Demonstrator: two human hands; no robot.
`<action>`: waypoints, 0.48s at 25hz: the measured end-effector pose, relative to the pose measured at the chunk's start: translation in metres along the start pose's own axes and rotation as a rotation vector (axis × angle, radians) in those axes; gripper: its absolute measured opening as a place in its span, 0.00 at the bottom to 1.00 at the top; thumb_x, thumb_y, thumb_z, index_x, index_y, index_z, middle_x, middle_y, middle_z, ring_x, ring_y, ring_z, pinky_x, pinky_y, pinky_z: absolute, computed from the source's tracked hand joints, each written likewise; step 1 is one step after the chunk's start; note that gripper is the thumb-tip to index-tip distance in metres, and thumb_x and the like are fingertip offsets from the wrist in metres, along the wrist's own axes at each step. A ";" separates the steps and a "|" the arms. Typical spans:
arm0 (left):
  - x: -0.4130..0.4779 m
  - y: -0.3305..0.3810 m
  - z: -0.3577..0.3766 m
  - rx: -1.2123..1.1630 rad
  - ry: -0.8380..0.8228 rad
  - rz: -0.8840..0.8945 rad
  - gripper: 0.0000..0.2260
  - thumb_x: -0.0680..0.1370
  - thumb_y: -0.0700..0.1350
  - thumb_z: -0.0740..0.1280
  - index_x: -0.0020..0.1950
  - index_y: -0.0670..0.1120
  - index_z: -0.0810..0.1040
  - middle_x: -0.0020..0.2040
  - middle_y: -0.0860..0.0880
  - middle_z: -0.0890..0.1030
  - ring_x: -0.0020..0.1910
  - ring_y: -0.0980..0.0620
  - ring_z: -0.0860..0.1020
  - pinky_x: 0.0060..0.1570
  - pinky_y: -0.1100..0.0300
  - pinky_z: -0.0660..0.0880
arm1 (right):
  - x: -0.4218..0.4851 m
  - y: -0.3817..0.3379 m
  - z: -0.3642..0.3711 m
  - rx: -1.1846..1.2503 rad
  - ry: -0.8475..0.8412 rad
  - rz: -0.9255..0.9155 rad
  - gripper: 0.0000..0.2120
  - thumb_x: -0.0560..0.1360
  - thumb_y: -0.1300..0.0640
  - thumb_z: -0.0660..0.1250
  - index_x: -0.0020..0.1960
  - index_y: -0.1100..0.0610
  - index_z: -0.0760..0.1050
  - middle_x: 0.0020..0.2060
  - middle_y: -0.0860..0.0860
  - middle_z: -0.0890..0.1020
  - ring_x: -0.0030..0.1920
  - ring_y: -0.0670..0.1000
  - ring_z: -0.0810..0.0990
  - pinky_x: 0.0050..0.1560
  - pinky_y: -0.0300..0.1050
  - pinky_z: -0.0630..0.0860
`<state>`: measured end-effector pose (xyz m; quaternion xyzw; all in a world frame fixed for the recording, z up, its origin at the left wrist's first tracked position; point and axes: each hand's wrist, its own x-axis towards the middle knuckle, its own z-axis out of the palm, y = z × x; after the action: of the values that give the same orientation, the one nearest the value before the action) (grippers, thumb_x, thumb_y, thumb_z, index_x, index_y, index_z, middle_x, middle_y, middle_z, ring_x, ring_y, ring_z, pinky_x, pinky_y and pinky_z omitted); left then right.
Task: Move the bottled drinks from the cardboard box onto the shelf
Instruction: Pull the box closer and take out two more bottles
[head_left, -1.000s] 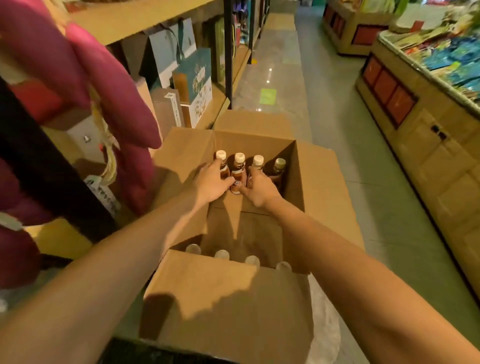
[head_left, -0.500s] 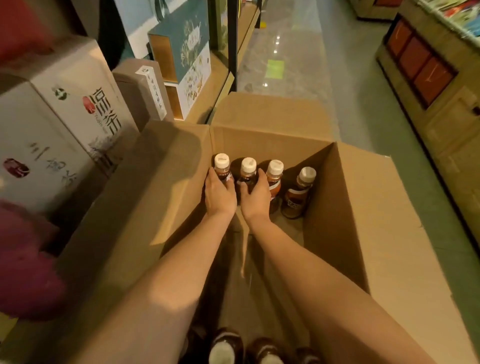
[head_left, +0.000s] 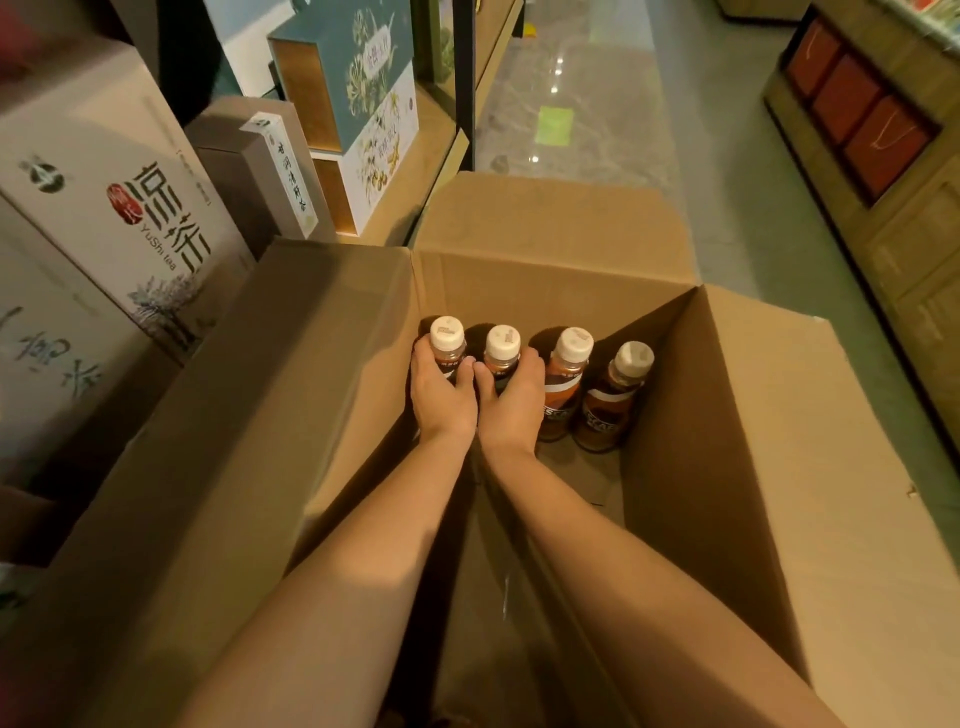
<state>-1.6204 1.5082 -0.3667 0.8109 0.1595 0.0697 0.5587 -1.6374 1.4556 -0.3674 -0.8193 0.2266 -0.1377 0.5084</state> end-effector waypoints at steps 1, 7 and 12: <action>0.001 0.001 0.000 -0.002 -0.002 -0.024 0.22 0.77 0.41 0.66 0.70 0.46 0.67 0.68 0.47 0.72 0.70 0.48 0.68 0.70 0.48 0.65 | 0.001 -0.001 -0.002 0.031 -0.020 0.009 0.15 0.76 0.56 0.67 0.59 0.57 0.69 0.57 0.53 0.77 0.60 0.50 0.75 0.56 0.38 0.68; -0.012 0.011 -0.007 0.129 -0.008 -0.002 0.16 0.75 0.43 0.68 0.62 0.42 0.73 0.64 0.45 0.74 0.66 0.45 0.71 0.69 0.47 0.64 | -0.010 -0.006 -0.025 0.121 -0.072 0.017 0.15 0.75 0.59 0.67 0.60 0.58 0.72 0.56 0.54 0.79 0.60 0.52 0.76 0.58 0.41 0.70; -0.051 0.033 -0.043 0.054 -0.012 0.039 0.19 0.75 0.43 0.68 0.66 0.44 0.71 0.65 0.45 0.75 0.67 0.46 0.71 0.69 0.47 0.65 | -0.042 -0.032 -0.053 0.156 -0.081 -0.087 0.17 0.74 0.59 0.68 0.62 0.58 0.73 0.57 0.52 0.80 0.60 0.49 0.76 0.64 0.46 0.71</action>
<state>-1.6750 1.5183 -0.3168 0.8290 0.1421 0.0711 0.5361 -1.6903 1.4482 -0.3150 -0.7911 0.1586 -0.1437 0.5730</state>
